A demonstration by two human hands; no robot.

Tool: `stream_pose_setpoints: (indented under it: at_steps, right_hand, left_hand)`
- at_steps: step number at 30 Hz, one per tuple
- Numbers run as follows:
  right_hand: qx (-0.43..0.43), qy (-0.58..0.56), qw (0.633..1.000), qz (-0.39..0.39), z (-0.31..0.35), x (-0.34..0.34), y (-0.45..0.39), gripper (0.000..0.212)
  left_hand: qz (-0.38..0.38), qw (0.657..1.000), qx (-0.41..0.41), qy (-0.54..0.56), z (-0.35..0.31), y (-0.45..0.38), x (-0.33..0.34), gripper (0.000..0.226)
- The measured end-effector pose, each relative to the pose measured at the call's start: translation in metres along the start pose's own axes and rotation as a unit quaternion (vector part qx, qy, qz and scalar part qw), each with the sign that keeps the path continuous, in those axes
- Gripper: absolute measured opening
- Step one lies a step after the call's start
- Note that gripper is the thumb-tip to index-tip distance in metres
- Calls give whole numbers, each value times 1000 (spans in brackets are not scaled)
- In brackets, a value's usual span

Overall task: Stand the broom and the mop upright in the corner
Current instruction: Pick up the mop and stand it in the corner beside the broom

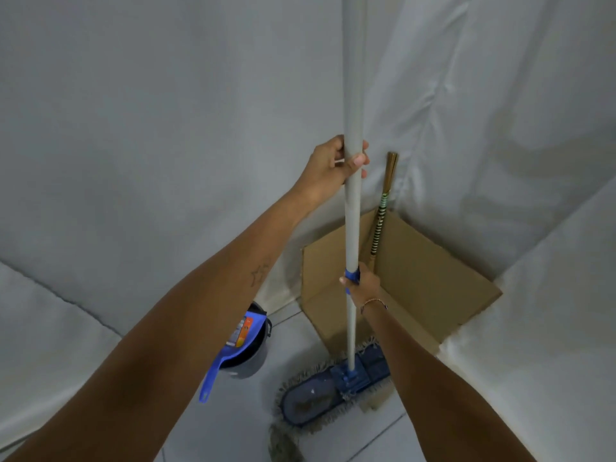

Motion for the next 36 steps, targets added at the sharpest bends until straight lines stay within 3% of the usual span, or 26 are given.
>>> stream_pose_setpoints:
  at_steps: [15, 28, 36]
  right_hand:
    - [-24, 9, 1000, -8, 8, -51, -161, 37]
    - [-52, 2, 992, 111, -3, -45, -282, 30]
    - [-70, 10, 990, 124, -2, -21, -332, 28]
  left_hand:
    - [-51, 997, -7, 57, 39, -149, -8, 33]
    - [-119, 991, -62, 25, 112, -253, -1, 33]
    - [-143, 987, -70, -7, 145, -289, -26, 32]
Point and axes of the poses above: each hand's wrist, its own y-axis away from the middle knuckle, its own x-axis out of the palm, z = x × y, the point moved 6 cm from there along -y, towards the middle knuckle, and after that the axes turned 14 degrees about y, right-handed, at the moved point
